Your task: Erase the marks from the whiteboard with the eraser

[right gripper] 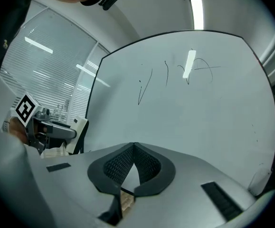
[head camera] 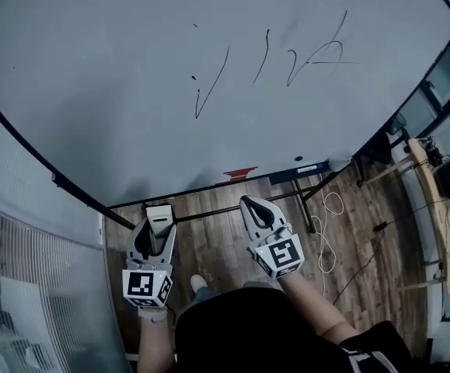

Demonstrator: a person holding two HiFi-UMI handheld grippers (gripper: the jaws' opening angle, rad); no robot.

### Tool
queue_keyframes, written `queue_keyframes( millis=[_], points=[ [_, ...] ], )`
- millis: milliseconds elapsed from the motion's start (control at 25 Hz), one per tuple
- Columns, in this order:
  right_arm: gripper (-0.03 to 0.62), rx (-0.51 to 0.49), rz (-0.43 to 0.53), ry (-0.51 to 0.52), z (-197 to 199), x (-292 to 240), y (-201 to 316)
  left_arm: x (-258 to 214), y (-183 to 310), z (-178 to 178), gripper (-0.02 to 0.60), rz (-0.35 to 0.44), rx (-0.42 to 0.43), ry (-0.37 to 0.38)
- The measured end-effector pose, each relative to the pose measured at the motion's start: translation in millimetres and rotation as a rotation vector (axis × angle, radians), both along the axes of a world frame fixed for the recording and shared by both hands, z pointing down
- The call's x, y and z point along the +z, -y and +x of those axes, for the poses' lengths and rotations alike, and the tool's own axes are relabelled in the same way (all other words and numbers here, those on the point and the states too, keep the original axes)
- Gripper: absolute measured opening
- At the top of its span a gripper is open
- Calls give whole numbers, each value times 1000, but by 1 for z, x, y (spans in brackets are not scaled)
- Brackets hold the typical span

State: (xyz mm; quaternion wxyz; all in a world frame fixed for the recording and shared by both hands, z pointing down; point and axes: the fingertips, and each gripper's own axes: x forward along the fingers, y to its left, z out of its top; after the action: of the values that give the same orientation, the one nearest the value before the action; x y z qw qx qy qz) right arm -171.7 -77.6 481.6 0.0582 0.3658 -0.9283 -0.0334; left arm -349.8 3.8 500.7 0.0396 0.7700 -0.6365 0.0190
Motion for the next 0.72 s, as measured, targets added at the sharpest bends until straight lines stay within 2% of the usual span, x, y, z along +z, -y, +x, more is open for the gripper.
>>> queue_keyframes(
  millis=[280,520,720],
  points=[
    [28,106,38,-7,-9,-16,27,-34,57,-12,252,75,119,74],
    [28,175,42,-1,14,-31,51,-80,99,13,252,157,164,183],
    [28,198,36,-9,37,-36,63,-120,123,34,252,206,171,242]
  ],
)
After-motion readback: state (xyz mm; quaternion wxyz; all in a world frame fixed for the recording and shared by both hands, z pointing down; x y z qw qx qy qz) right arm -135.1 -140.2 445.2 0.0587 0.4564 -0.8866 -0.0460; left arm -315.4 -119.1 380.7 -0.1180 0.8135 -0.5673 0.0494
